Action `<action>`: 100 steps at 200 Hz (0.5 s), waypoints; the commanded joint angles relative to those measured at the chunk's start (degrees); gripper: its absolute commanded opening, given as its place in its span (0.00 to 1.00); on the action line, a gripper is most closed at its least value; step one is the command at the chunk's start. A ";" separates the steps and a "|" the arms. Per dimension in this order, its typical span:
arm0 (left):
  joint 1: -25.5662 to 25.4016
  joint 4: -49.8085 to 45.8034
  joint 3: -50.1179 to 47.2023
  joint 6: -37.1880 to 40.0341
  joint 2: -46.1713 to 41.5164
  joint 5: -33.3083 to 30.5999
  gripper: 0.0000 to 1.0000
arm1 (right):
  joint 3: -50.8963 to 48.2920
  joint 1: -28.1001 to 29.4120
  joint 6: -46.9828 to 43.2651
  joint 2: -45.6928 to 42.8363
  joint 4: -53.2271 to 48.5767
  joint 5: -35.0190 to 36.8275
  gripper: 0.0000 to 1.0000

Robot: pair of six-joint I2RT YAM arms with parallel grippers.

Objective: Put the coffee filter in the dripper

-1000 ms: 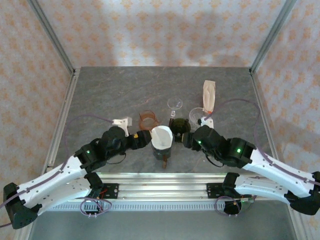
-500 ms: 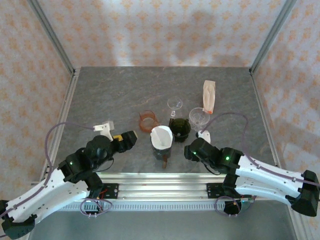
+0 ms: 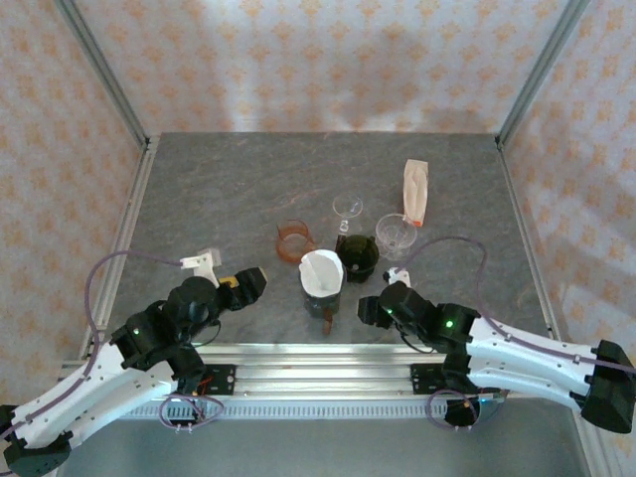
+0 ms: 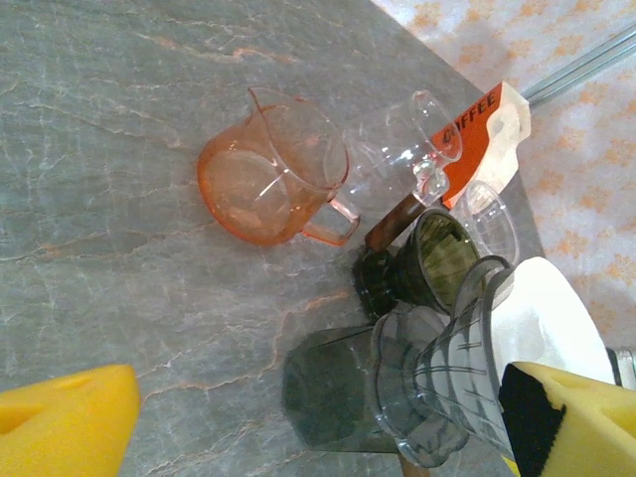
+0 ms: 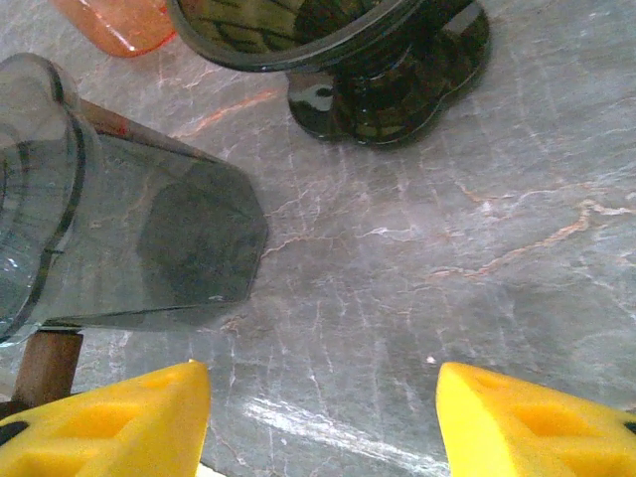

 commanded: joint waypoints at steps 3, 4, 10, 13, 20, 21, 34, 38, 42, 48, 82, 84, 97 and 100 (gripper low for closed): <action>0.39 -3.37 1.44 1.04 -0.12 -2.32 0.94 | -0.87 0.02 -1.00 2.07 5.41 -2.47 0.59; 0.40 -3.49 1.48 1.07 -0.02 -2.36 0.94 | -0.87 0.02 -1.09 2.19 5.52 -2.56 0.59; 0.39 -3.69 1.75 1.28 0.12 -2.45 0.94 | -0.88 0.02 -1.33 2.98 6.28 -3.16 0.57; 0.36 -3.76 1.82 1.40 0.16 -2.42 0.94 | -0.88 0.02 -1.44 3.45 6.59 -3.51 0.57; 0.38 -3.83 1.93 1.45 0.38 -2.25 0.94 | -0.87 0.00 -1.81 4.67 7.36 -4.15 0.55; 0.39 -3.85 1.94 1.45 0.36 -2.20 0.94 | -0.87 0.01 -1.84 4.81 7.42 -4.23 0.55; 0.39 -3.41 1.80 1.48 0.47 -1.68 0.94 | -0.78 -0.17 -1.95 6.87 8.87 -5.56 0.50; 0.33 -3.27 1.74 1.53 0.39 -1.43 0.94 | -0.98 -0.16 -1.96 7.49 9.86 -6.15 0.49; 0.40 -3.14 1.71 1.54 0.34 -1.26 0.94 | -1.06 -0.16 -1.87 7.76 10.30 -6.50 0.48; 0.40 -3.12 1.63 1.54 0.36 -1.07 0.94 | -1.35 -0.32 -1.63 8.21 11.09 -6.96 0.47; 0.46 -3.52 1.26 1.70 0.01 -0.54 0.94 | -4.20 -2.20 -0.28 8.12 15.23 -9.64 0.38; 0.41 -3.52 1.21 1.71 0.06 -0.49 0.93 | -4.32 -2.40 -0.18 8.07 15.44 -9.86 0.37; 0.49 -3.48 0.81 1.51 -0.19 -0.43 0.92 | -5.62 -3.50 0.55 7.79 17.35 -10.94 0.35; 0.49 -3.57 0.75 1.49 -0.19 -0.41 0.92 | -5.84 -3.74 0.65 7.77 17.79 -11.19 0.34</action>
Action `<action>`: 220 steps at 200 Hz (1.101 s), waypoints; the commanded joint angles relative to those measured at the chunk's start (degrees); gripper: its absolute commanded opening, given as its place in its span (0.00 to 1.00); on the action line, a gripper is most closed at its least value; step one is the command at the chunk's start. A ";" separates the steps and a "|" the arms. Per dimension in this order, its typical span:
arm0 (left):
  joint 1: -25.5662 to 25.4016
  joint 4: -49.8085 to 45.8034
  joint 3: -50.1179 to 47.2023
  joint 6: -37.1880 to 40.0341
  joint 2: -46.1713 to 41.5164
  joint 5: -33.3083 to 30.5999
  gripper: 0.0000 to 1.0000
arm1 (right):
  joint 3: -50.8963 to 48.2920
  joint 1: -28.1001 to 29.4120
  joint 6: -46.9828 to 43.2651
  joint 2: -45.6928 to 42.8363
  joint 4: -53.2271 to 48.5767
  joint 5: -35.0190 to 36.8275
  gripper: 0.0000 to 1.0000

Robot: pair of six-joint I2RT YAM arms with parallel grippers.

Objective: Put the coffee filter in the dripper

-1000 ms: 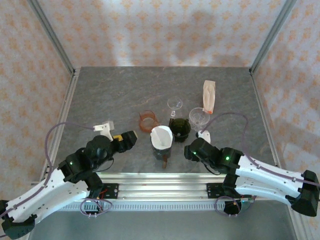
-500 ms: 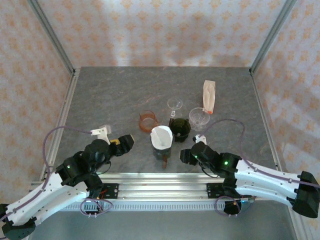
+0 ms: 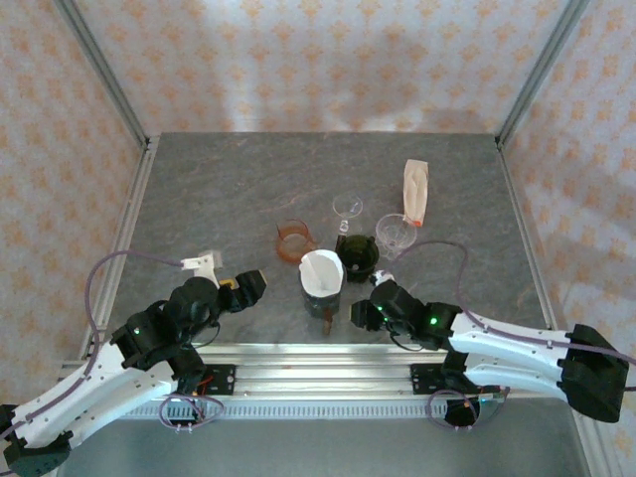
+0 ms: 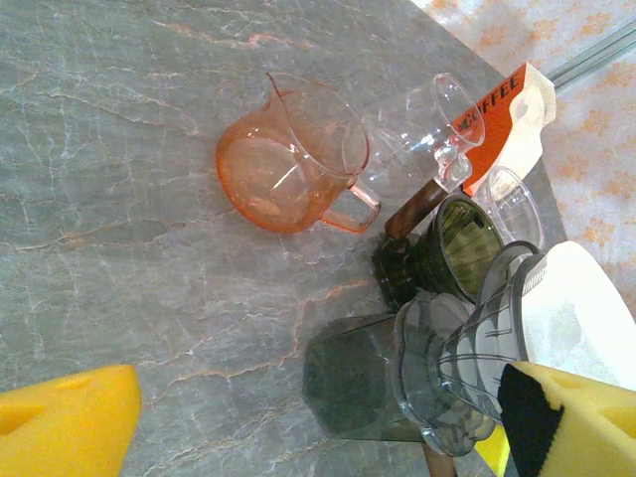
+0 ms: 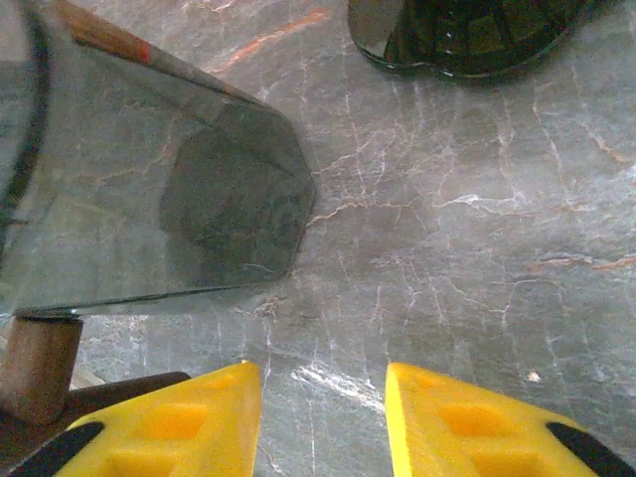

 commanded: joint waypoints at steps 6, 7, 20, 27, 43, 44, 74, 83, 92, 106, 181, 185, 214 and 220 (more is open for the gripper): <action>0.46 -1.98 0.46 0.66 -0.49 -0.60 0.91 | -2.76 -2.16 1.48 -0.52 5.86 -2.93 0.32; 0.47 -1.94 0.44 0.65 -0.49 -0.58 0.91 | -2.80 -2.23 1.51 -0.50 5.94 -3.02 0.32; 0.57 -1.92 -0.10 0.08 -0.83 -0.49 0.91 | -3.19 -3.24 2.10 0.19 7.93 -4.60 0.30; 0.74 -1.59 -0.32 0.01 -1.19 -0.22 0.91 | -3.16 -3.43 2.23 0.76 8.83 -5.33 0.29; 1.07 -1.54 -0.63 -0.31 -1.94 0.10 0.91 | -2.47 -3.53 2.28 2.26 9.78 -6.05 0.28; 1.09 -1.55 -0.59 -0.32 -1.92 0.12 0.91 | -2.48 -3.57 2.34 2.34 9.93 -6.07 0.28; 1.35 -2.63 0.58 0.11 -2.17 0.59 0.91 | -3.34 -4.24 4.55 5.53 15.32 -8.08 0.26; 1.36 -3.03 1.06 0.34 -2.17 0.51 0.91 | -3.16 -4.28 4.81 6.72 16.02 -8.71 0.25; 1.38 -3.47 1.44 0.45 -2.14 0.42 0.91 | -3.25 -4.24 5.36 7.46 17.35 -9.12 0.25; 1.39 -3.75 2.06 0.81 -2.26 0.45 0.91 | -3.53 -4.23 6.17 8.29 18.74 -9.26 0.24; 1.52 -4.93 3.20 1.21 -2.85 -0.64 0.93 | -4.13 -3.84 10.23 14.02 27.09 -9.70 0.23; 1.43 -5.10 3.29 1.24 -2.87 -0.73 0.93 | -3.94 -3.65 10.32 14.03 27.20 -9.55 0.23; 1.54 -5.75 3.32 1.02 -3.33 -1.16 0.93 | -2.43 -2.67 10.76 17.47 28.53 -8.64 0.23; 1.51 -5.99 3.31 0.95 -3.52 -1.27 0.92 | -2.00 -2.50 10.79 18.17 28.82 -8.64 0.23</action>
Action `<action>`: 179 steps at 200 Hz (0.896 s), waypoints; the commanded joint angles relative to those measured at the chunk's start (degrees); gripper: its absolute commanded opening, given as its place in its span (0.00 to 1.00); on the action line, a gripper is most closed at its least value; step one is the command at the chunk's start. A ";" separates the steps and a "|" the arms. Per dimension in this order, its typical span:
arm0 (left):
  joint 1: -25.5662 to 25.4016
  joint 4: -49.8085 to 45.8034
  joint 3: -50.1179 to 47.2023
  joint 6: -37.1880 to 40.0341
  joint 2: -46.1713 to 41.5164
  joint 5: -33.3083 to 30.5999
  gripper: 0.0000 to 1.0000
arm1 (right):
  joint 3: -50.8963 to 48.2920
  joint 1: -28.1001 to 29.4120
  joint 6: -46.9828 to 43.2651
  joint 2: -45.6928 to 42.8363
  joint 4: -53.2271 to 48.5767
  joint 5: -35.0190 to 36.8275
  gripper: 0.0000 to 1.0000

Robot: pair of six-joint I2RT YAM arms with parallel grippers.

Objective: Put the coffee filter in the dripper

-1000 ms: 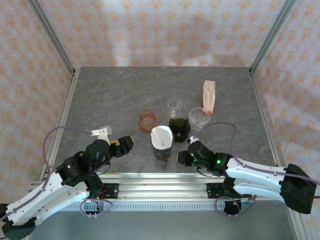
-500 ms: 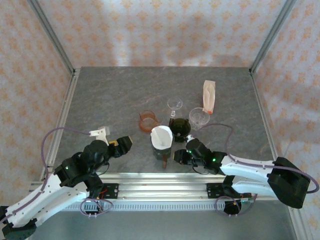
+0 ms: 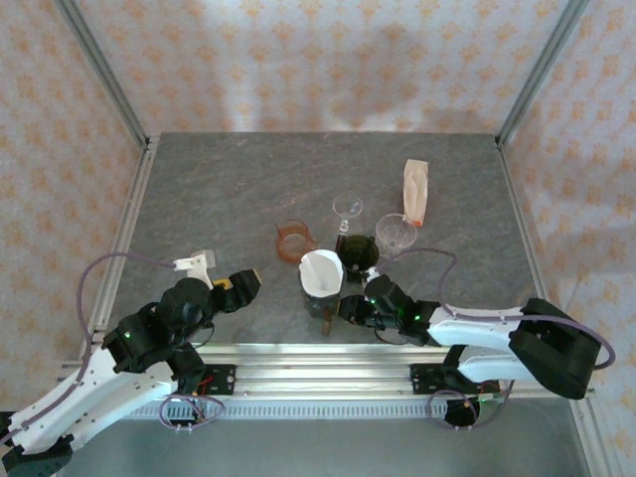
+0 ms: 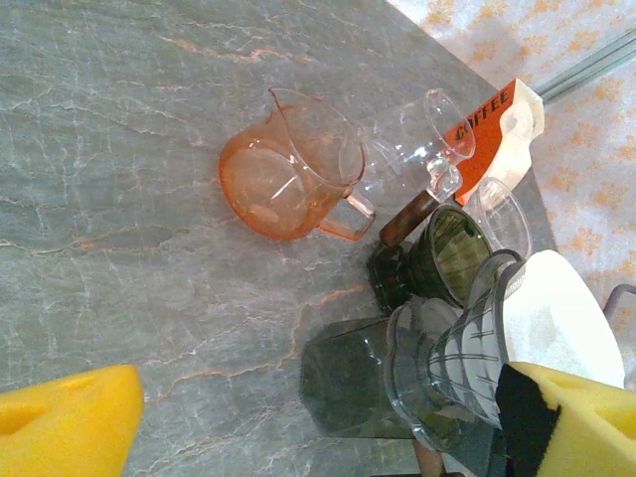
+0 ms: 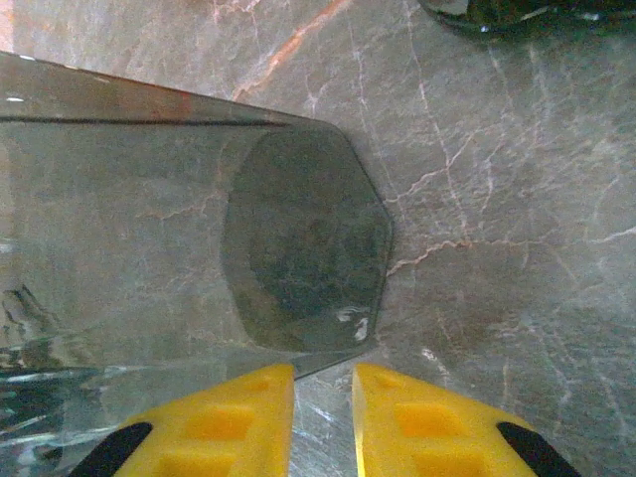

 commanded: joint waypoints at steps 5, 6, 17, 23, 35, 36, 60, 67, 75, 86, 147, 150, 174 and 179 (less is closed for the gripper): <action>0.63 -2.97 1.32 0.80 -1.36 -1.56 0.92 | 1.83 0.85 1.07 2.95 3.44 1.24 0.23; 0.66 -3.02 1.32 0.81 -1.43 -1.59 0.92 | 1.88 0.89 1.06 3.08 3.55 1.28 0.23; 0.60 -3.15 1.24 0.72 -1.93 -1.62 0.93 | 2.64 1.16 1.10 4.52 4.18 1.19 0.23; 0.62 -3.14 1.23 0.61 -2.19 -1.61 0.93 | 3.15 1.28 1.04 5.09 4.34 1.34 0.23; 0.66 -3.20 1.28 0.57 -2.61 -1.62 0.93 | 3.96 1.31 0.94 6.30 4.94 1.59 0.23; 0.67 -3.22 1.26 0.56 -2.58 -1.66 0.93 | 4.04 1.34 0.91 6.38 4.96 1.59 0.23; 0.63 -3.84 1.77 0.62 -2.98 -1.98 0.93 | 6.23 1.80 1.13 9.24 6.28 1.89 0.23; 0.68 -4.08 1.96 0.65 -3.12 -1.98 0.93 | 7.04 2.03 1.25 10.34 6.62 1.94 0.23; 0.64 -4.38 2.27 0.71 -3.32 -2.18 0.93 | 7.88 2.16 1.35 11.48 6.97 1.99 0.23; 0.61 -5.02 2.54 0.72 -3.64 -2.43 0.92 | 8.82 2.33 1.86 12.83 7.36 2.35 0.22; 0.61 -8.68 1.83 -1.42 -6.87 -4.87 0.86 | 14.91 3.91 3.68 18.68 8.14 5.17 0.22; 0.66 -8.84 1.67 -1.73 -7.05 -4.77 0.84 | 15.11 3.94 3.79 18.97 8.14 5.31 0.22; 0.61 -9.38 -0.75 -3.93 -7.88 -3.37 0.67 | 16.63 4.44 4.57 20.99 8.83 5.98 0.22; 0.65 -9.39 -1.49 -4.43 -7.91 -2.96 0.63 | 16.89 4.45 4.72 21.28 8.92 6.07 0.22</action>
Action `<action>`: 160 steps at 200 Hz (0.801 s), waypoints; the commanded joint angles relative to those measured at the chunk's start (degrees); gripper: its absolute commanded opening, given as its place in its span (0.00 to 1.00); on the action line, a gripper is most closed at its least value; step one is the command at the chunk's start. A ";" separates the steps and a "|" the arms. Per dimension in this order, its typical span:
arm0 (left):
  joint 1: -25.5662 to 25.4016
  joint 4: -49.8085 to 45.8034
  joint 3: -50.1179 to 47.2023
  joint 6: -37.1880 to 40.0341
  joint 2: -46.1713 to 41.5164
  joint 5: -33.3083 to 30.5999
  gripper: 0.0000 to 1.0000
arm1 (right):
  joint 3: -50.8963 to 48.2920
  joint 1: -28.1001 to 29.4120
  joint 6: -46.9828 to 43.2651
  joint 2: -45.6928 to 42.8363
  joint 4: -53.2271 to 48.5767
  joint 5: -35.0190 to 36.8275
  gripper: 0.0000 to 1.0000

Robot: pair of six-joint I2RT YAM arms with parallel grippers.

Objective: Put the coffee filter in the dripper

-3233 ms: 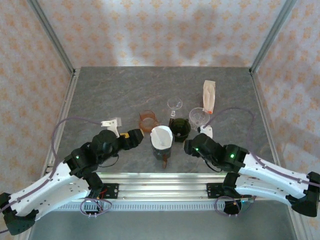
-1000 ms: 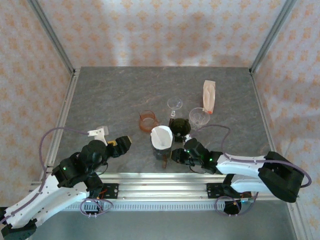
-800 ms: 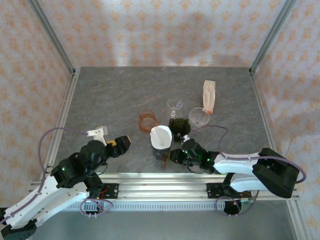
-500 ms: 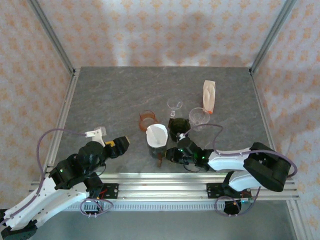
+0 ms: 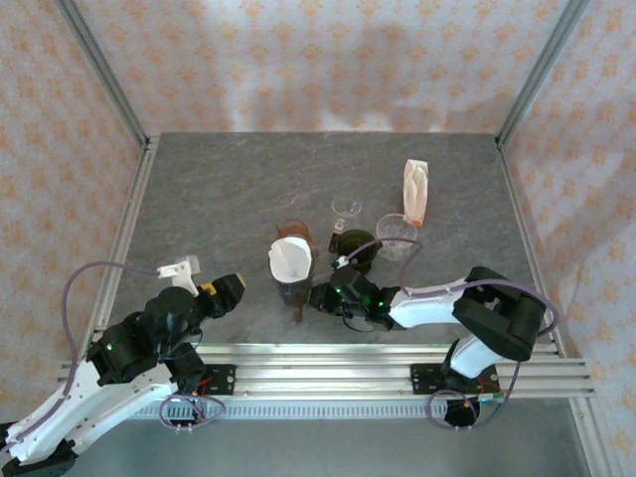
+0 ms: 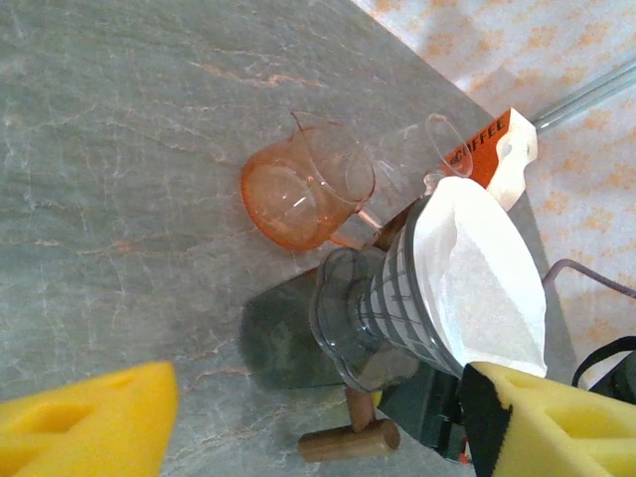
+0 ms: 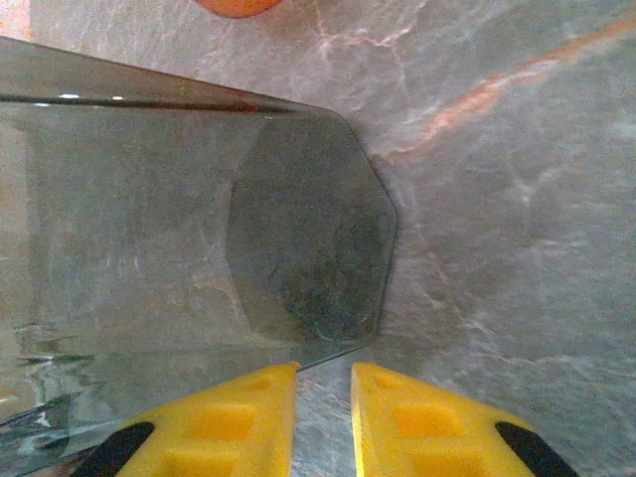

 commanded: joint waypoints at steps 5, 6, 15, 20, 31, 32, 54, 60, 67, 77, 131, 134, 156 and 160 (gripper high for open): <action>0.65 -2.68 -3.33 -3.47 -0.97 -0.22 0.60 | 2.52 0.69 1.42 2.10 2.67 2.97 0.22; 0.67 -2.60 -3.50 -3.56 -0.97 -0.10 0.59 | 2.52 0.70 1.42 2.15 2.67 2.97 0.22; 0.61 -1.10 -5.61 -4.28 -1.12 1.63 0.56 | 3.08 0.77 1.59 2.67 2.68 3.18 0.22; 0.73 0.06 -6.90 -4.62 -1.22 2.59 0.54 | 3.32 0.80 1.67 2.95 2.80 3.34 0.22; 0.77 2.60 -9.61 -5.76 -1.32 4.22 0.52 | 3.82 0.80 1.73 3.50 3.07 3.41 0.22; 0.82 2.98 -9.94 -5.80 -1.32 4.37 0.52 | 3.87 0.85 1.80 3.55 3.10 3.41 0.22; 1.52 9.86 -14.99 -7.46 -0.67 7.89 0.44 | 4.54 0.80 2.73 4.94 4.07 3.67 0.22; 1.89 11.86 -16.36 -7.72 -0.55 8.71 0.43 | 4.63 0.80 2.98 5.22 4.32 3.67 0.22; 2.45 13.80 -17.77 -8.21 -0.37 9.41 0.41 | 4.93 0.80 3.22 5.66 4.41 3.83 0.22; 3.54 16.45 -19.96 -8.66 0.11 10.46 0.36 | 5.44 0.82 3.27 6.18 4.52 3.83 0.22; 10.55 32.79 -26.40 -8.96 7.32 17.43 0.17 | 7.55 0.81 4.26 8.77 5.41 3.93 0.21; 10.77 33.24 -26.31 -8.60 7.67 17.45 0.16 | 7.73 0.80 4.31 8.98 5.40 3.90 0.21; 13.33 37.94 -26.68 -7.44 12.32 19.13 0.07 | 8.90 0.82 4.74 10.13 5.61 4.11 0.21; 14.05 38.99 -26.86 -7.43 13.13 19.57 0.05 | 9.15 0.80 4.81 10.38 5.74 4.03 0.21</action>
